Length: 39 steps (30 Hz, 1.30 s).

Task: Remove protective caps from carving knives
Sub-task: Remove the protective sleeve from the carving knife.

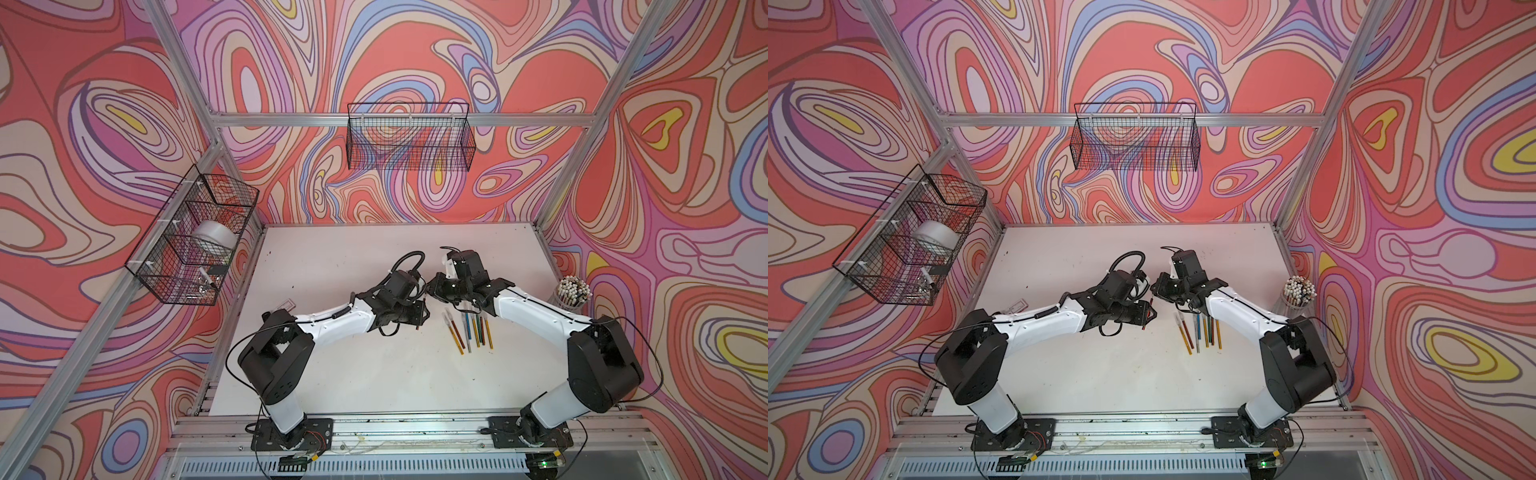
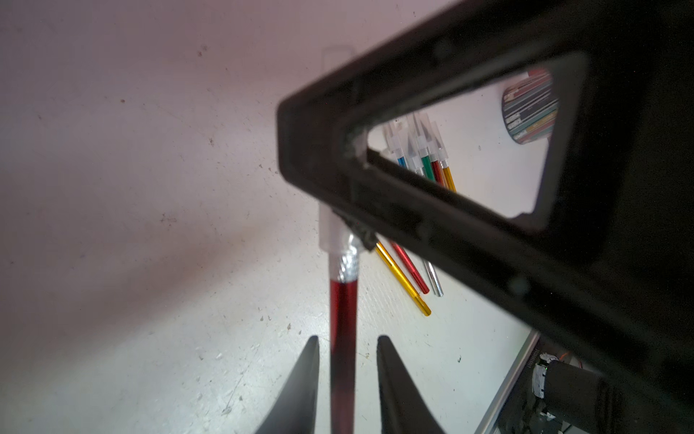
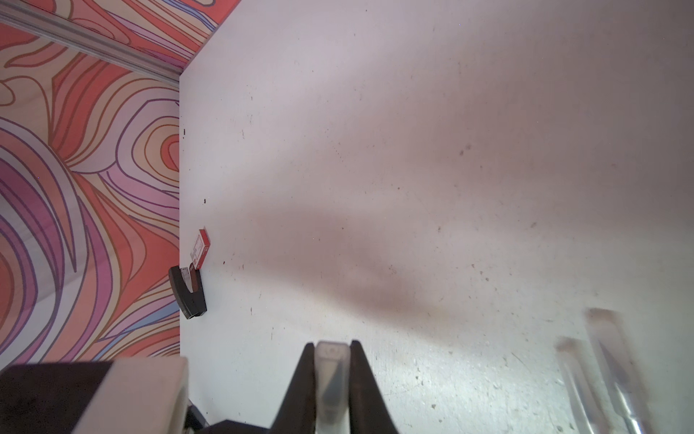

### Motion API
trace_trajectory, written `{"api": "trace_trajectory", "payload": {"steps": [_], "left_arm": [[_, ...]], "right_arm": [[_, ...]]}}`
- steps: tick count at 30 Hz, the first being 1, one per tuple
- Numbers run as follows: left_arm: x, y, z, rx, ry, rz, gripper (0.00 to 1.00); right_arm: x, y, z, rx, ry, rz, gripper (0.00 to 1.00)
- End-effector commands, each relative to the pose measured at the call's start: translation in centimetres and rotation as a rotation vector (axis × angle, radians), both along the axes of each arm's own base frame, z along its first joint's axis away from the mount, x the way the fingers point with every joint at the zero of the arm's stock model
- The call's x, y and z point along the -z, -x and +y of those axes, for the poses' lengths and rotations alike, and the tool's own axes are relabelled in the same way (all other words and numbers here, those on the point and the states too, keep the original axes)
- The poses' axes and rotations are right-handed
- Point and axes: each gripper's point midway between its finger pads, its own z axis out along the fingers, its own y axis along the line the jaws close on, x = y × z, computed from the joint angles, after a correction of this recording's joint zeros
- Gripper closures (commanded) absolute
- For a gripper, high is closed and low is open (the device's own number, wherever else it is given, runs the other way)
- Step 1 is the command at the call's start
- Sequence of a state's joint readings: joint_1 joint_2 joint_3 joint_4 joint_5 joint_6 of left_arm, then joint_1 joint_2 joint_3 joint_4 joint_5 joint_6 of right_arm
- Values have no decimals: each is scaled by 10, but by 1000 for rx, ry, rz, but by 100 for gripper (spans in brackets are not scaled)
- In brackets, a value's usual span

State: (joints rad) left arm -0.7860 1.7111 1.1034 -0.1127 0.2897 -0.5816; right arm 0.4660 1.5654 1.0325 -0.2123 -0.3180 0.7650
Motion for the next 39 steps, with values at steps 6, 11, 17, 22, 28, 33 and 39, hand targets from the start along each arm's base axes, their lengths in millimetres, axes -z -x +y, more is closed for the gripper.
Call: {"api": "trace_trajectory", "payload": {"steps": [6,11,17,22,28,33,39], "left_arm": [[0,-3,-3,-10,33,24,59],[0,-3,-2,-9,34,25,59],[0,-2,-4,-2,45,32,65],[-2,0,-4,1,50,35,75],[0,1,-2,-4,43,39,86],[2,-1,1,-11,20,34,95],[5,-1,4,-10,-2,23,100]], "right_arm": [[-21,0,10,-45,-48,-50,87],[-23,4,16,-80,-74,-53,87],[-24,3,16,-73,-83,-58,87],[-18,1,17,-70,-86,-48,87],[-14,0,13,-46,-69,-41,87],[-14,0,12,-36,-64,-41,87],[-15,-2,14,-38,-69,-42,87]]}}
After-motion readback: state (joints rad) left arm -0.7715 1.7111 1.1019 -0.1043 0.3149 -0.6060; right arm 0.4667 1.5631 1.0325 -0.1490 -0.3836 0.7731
